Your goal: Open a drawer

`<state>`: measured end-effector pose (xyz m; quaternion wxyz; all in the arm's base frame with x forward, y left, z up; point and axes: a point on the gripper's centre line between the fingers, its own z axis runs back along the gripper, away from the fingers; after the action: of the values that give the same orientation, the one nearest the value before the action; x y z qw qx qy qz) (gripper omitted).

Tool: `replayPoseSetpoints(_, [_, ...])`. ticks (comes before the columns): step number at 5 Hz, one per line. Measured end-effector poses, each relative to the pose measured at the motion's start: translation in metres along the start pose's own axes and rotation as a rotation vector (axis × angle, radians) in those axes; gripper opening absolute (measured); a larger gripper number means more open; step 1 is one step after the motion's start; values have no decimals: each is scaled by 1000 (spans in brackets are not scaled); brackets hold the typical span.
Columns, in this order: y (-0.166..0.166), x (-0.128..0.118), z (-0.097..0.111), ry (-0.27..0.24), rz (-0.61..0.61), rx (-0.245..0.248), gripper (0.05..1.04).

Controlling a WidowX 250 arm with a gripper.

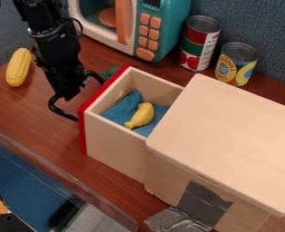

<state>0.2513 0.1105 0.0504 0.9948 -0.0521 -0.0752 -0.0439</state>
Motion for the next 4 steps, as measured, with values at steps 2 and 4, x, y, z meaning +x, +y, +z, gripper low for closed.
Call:
replayPoseSetpoints(2, [2,0,6,40,-106,-24,735])
replayPoseSetpoints(4, [-21,8,72,-57,-59,-6,1005])
